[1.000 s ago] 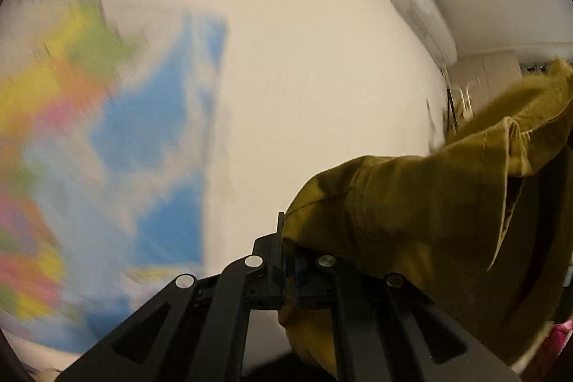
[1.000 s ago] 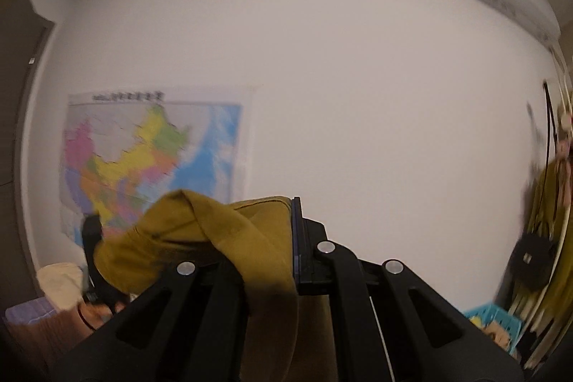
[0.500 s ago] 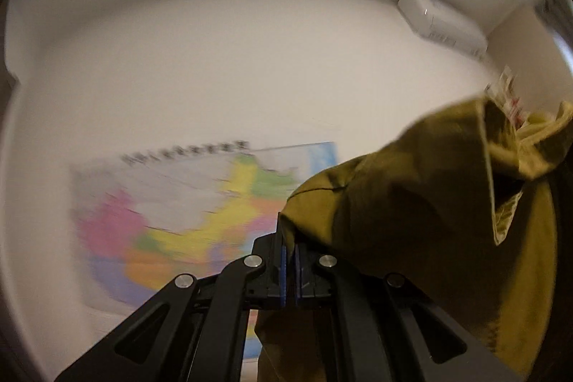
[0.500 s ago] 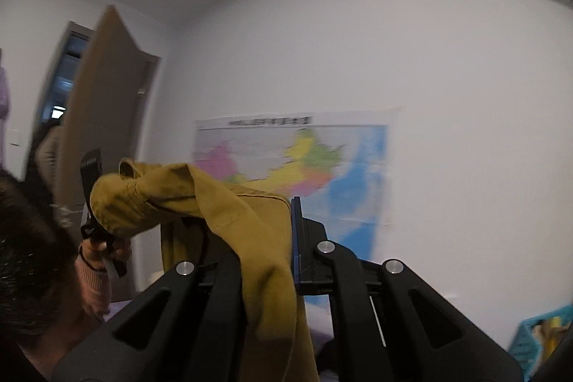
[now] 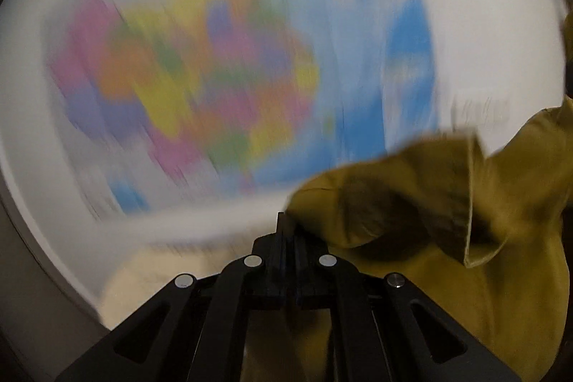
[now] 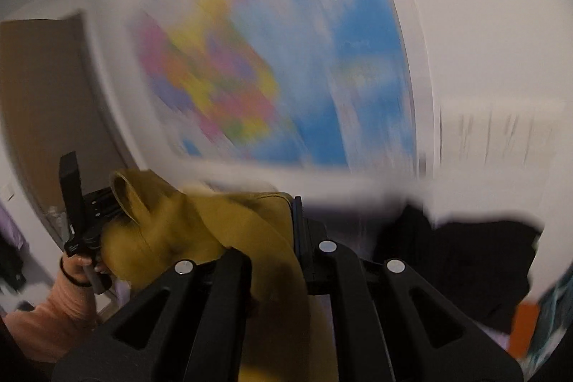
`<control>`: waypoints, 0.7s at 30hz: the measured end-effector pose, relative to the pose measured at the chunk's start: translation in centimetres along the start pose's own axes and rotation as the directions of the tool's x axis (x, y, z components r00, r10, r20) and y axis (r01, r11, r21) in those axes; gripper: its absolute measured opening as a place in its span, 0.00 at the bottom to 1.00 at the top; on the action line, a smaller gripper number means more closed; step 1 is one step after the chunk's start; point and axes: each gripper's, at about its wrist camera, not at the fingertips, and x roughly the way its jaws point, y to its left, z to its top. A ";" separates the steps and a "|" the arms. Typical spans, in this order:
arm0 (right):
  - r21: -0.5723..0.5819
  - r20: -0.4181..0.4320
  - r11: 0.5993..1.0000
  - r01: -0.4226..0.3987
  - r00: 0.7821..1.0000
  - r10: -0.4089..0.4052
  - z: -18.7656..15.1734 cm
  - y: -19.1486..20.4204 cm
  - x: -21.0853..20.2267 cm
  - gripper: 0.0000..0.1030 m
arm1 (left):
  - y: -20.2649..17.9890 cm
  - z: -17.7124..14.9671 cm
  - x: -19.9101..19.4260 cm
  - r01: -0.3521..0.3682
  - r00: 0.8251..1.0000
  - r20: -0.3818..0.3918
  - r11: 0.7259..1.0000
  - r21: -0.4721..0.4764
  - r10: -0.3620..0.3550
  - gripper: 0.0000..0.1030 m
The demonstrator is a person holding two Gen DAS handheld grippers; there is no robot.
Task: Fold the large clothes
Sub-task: 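Lift the shirt with the right tool while the left tool grasps another edge, then raise the shirt with both tools and shake it open above the bed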
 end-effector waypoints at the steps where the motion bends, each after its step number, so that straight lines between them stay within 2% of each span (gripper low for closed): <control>1: 0.039 -0.037 0.999 0.004 0.999 -0.002 -0.8 -1.5 1.9 0.03 | -0.4 -1.2 3.3 0.018 0.998 -0.061 1.000 0.004 -0.017 0.02; 3: 0.110 -0.156 0.993 0.048 0.987 -0.031 -2.9 -5.1 8.3 0.03 | -0.9 -2.9 8.7 0.013 0.987 -0.161 1.000 0.013 -0.011 0.02; 5: 0.172 -0.248 0.981 0.094 0.968 -0.050 -5.5 -8.3 11.9 0.03 | -1.1 -3.9 12.1 0.021 0.978 -0.210 1.000 0.010 -0.018 0.02; 6: 0.176 -0.286 0.975 0.139 0.955 -0.084 -6.7 -9.5 13.5 0.05 | -0.7 -4.1 13.6 0.026 0.971 -0.237 1.000 -0.004 -0.027 0.02; 7: 0.145 -0.315 0.968 0.203 0.937 -0.150 -7.7 -10.0 14.5 0.11 | -0.4 -4.1 14.6 0.039 0.967 -0.250 0.999 -0.008 -0.040 0.02; 9: 0.115 -0.329 0.965 0.237 0.925 -0.188 -8.0 -10.6 15.3 0.24 | 0.1 -4.1 16.0 0.043 0.962 -0.270 0.999 -0.004 -0.042 0.03; 10: 0.102 -0.331 0.964 0.246 0.922 -0.200 -8.2 -10.7 15.2 0.39 | 0.1 -4.7 16.0 0.043 0.961 -0.275 0.999 0.002 -0.041 0.05; 11: 0.080 -0.329 0.963 0.259 0.918 -0.220 -8.2 -10.5 14.8 0.49 | -0.2 -4.8 16.5 0.049 0.958 -0.283 0.999 0.013 -0.044 0.08; 12: 0.023 -0.316 0.957 0.289 0.910 -0.267 -8.1 -9.8 14.4 0.52 | 0.0 -5.0 16.7 0.064 0.955 -0.292 0.998 0.021 -0.055 0.12; 13: -0.030 -0.301 0.952 0.304 0.906 -0.298 -7.9 -9.6 14.8 0.55 | 0.3 -5.2 16.6 0.062 0.955 -0.291 0.998 0.031 -0.050 0.23; 14: -0.100 -0.281 0.946 0.310 0.903 -0.325 -7.7 -8.9 14.6 0.59 | 0.3 -5.2 16.6 0.061 0.958 -0.284 0.997 0.038 -0.047 0.30; 16: -0.209 -0.255 0.923 0.324 0.893 -0.371 -7.8 -7.1 14.4 0.62 | -0.9 -5.8 16.0 0.082 0.958 -0.280 0.995 0.062 -0.061 0.36; 17: -0.266 -0.242 0.906 0.329 0.887 -0.393 -7.9 -6.4 14.5 0.67 | -0.9 -6.0 16.1 0.089 0.958 -0.279 0.994 0.068 -0.067 0.36; 19: -0.416 -0.222 0.856 0.306 0.879 -0.422 -8.8 -4.3 15.5 0.74 | -1.6 -6.1 15.8 0.113 0.955 -0.284 0.988 0.101 -0.080 0.41; 21: -0.518 -0.203 0.797 0.310 0.861 -0.467 -9.3 -3.0 17.0 0.74 | -2.4 -6.3 16.2 0.136 0.949 -0.301 0.981 0.135 -0.090 0.43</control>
